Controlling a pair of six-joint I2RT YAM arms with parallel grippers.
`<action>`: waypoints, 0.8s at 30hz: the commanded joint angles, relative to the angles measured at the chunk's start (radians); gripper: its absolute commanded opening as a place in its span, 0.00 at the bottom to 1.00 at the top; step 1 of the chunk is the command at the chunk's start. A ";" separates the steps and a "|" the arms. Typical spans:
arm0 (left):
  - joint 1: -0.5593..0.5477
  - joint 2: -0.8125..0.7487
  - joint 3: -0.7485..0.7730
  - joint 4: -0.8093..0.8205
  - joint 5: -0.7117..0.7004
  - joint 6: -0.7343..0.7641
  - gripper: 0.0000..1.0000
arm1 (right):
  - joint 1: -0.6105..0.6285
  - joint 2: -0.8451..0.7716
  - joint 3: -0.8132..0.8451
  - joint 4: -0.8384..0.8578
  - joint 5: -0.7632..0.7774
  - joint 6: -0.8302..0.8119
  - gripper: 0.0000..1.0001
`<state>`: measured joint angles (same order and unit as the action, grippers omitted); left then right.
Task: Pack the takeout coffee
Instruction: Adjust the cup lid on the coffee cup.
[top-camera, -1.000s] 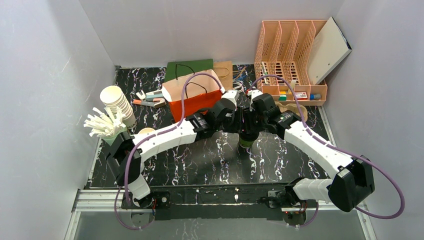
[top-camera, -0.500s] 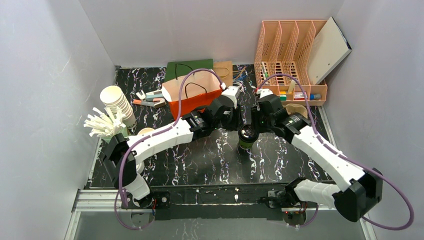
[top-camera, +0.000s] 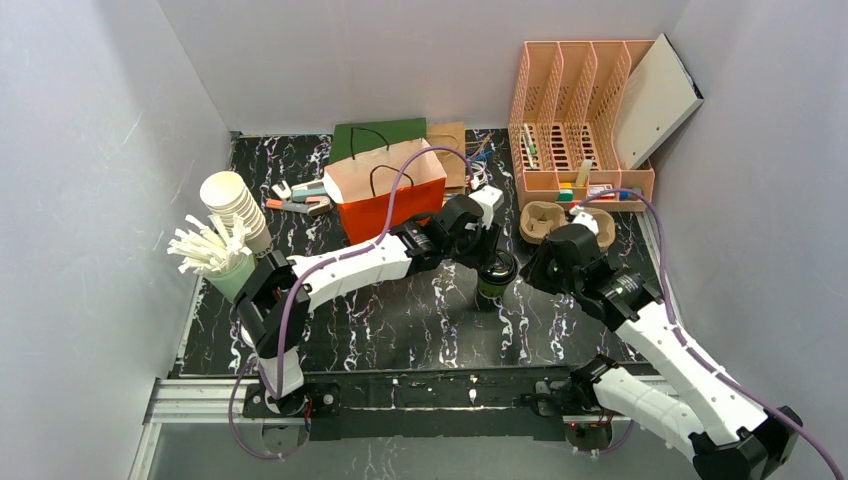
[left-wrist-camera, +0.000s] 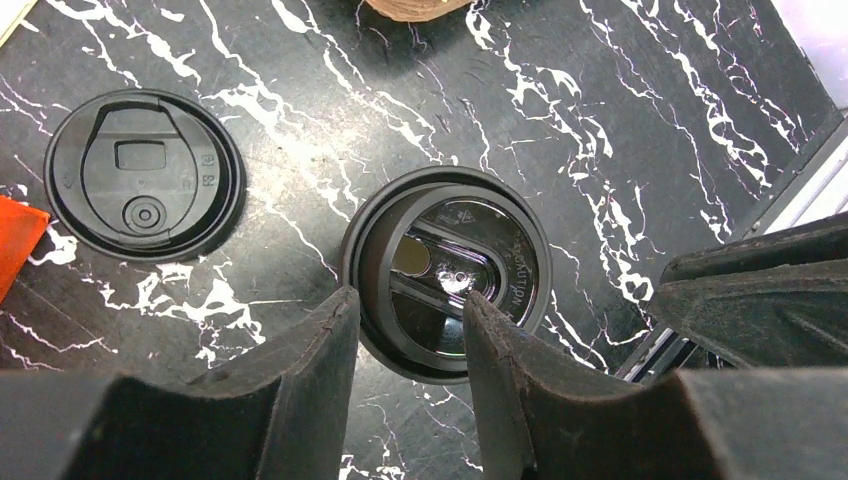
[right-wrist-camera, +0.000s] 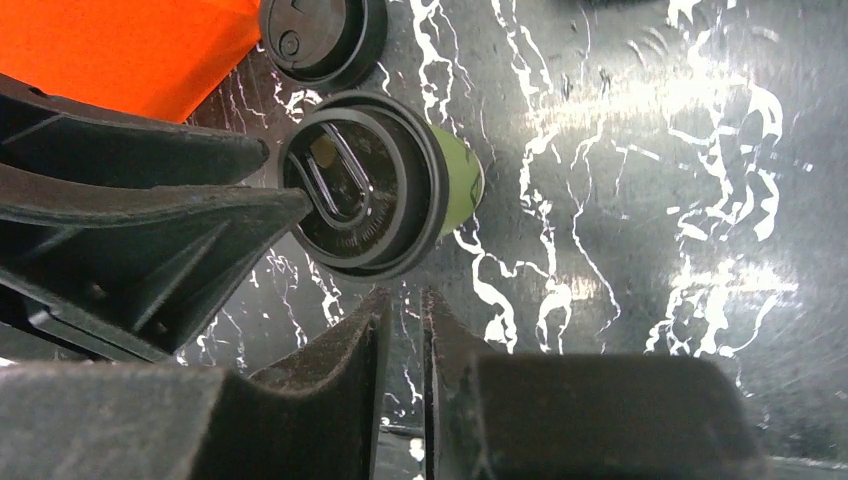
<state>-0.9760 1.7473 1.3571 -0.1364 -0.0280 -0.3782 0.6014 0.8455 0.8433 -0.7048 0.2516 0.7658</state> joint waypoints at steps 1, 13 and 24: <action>0.004 0.001 0.032 0.021 0.028 0.058 0.42 | -0.005 -0.068 -0.065 0.050 0.008 0.134 0.25; 0.003 0.059 0.080 0.020 0.097 0.100 0.58 | -0.004 -0.063 -0.161 0.151 -0.021 0.183 0.19; 0.004 0.095 0.108 -0.012 0.122 0.125 0.60 | -0.005 -0.074 -0.213 0.231 -0.039 0.220 0.17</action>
<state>-0.9760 1.8294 1.4357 -0.1188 0.0708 -0.2771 0.6014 0.7860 0.6437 -0.5404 0.2096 0.9558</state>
